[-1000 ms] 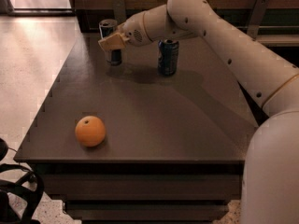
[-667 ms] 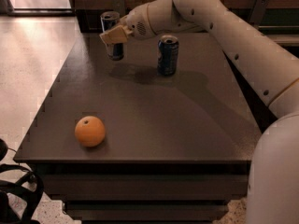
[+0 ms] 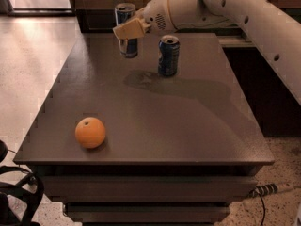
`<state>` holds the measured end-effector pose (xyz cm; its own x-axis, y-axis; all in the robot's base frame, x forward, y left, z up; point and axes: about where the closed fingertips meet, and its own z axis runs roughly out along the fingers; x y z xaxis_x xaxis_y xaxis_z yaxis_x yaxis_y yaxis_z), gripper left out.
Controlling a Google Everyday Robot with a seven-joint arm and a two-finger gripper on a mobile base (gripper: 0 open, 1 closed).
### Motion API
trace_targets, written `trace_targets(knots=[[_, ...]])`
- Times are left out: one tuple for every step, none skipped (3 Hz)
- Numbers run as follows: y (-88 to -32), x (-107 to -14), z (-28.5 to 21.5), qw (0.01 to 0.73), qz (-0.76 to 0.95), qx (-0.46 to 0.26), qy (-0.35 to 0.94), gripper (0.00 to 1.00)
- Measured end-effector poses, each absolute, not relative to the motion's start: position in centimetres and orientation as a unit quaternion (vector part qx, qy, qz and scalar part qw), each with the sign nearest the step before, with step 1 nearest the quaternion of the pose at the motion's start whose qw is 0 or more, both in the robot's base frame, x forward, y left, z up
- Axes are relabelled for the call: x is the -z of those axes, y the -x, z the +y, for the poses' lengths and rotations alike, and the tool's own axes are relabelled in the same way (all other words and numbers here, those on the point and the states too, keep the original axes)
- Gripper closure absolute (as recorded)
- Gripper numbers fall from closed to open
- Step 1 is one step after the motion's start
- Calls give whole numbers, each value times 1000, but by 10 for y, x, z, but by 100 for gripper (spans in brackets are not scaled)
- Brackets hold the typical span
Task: Move redbull can near orange
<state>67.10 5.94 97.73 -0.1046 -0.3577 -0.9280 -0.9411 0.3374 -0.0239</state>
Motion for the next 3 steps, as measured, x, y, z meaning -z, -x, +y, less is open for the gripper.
trace_targets(knots=[[-649,-979,37,452,691,-323,462,100],[-624,-976,19,440,706,-339,441,100],[-580,-972,19,431,707,-351,436,100]])
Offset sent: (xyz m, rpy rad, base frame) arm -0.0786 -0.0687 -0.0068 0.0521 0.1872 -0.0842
